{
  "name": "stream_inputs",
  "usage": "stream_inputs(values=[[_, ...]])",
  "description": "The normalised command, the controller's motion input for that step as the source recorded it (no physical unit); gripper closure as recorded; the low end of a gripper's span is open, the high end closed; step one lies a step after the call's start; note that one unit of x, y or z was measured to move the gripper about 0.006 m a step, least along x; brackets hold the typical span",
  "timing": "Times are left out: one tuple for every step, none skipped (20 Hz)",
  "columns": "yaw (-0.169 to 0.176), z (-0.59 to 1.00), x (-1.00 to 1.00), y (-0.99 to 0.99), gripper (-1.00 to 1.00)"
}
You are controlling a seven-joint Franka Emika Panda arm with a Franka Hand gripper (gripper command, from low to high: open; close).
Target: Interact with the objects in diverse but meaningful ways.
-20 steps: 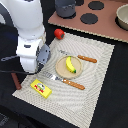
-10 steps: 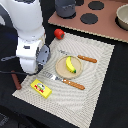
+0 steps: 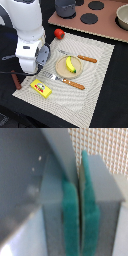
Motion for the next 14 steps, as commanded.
stream_inputs(values=[[0.0, 0.36, 0.0, -0.16, 1.0], [-0.007, 0.62, 0.0, -0.04, 1.0], [-0.009, 0.83, 0.0, -0.06, 1.0], [-0.028, 0.97, 0.0, 0.0, 1.0], [-0.04, 1.0, 0.0, 0.0, 1.0], [-0.036, 1.0, 0.0, 0.0, 1.0], [-0.02, 1.0, -0.08, 0.0, 1.0], [-0.006, 0.99, -0.07, 0.0, 1.0], [0.0, 1.0, -0.01, 0.0, 1.0], [0.0, 1.0, 0.0, 0.0, 1.0], [0.0, 1.0, 0.0, 0.01, 1.0], [0.0, 1.0, 0.12, 0.09, 1.0], [-0.003, 1.0, 0.24, 0.13, 1.0], [-0.004, 1.0, 0.33, 0.18, 1.0]])
